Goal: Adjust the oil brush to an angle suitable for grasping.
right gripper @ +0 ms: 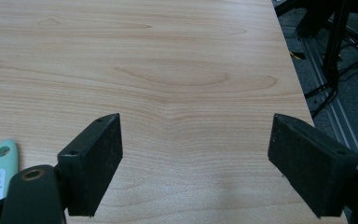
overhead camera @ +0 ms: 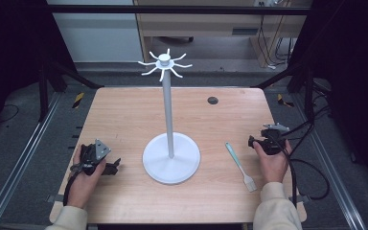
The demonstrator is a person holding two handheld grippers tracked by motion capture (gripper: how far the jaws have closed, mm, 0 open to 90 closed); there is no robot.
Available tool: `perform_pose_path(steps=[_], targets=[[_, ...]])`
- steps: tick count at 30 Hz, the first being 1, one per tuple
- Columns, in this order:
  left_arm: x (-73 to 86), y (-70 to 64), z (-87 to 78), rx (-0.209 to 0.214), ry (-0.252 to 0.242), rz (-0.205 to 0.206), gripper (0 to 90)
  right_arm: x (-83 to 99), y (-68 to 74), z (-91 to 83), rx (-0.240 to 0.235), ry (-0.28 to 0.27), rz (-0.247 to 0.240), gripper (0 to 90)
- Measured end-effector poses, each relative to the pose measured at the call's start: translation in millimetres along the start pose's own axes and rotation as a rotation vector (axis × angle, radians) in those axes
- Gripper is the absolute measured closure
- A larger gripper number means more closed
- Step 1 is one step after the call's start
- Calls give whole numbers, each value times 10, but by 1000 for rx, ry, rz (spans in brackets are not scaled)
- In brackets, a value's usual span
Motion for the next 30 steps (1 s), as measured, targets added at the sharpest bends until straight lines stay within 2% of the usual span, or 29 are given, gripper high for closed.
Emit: perform_pose_path(steps=[4, 8, 12, 14, 21, 25, 30], targets=[[-10, -9, 1, 0, -4, 1, 28, 0, 75, -16, -7, -9, -32, 298], [-1, -1, 0, 0, 0, 1, 28, 6, 146, -26, -10, 4, -55, 344], [0, 1, 0, 0, -1, 2, 28, -23, 246, -70, -19, -3, -93, 396], [-4, -5, 2, 1, -1, 4, 28, -32, 314, -87, -21, -11, -127, 417], [-2, -8, 8, 3, -1, 1, 28, -25, 559, -153, -99, -23, -205, 604], [-4, -12, 9, 4, -2, 2, 28, 22, 670, -180, -150, -1, -227, 712], [-7, -20, 13, 6, -2, 3, 28, 96, 773, -176, -193, 37, -264, 801]])
Point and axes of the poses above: each handheld gripper's, and its own axes: z roughly forward along the jaws, x roughly out of its underside, y roughly to its left, the point moved 8 cm from there along z, roughly forward along the jaws, and after that the axes turned 14 degrees about x, right-handed, at the moved point
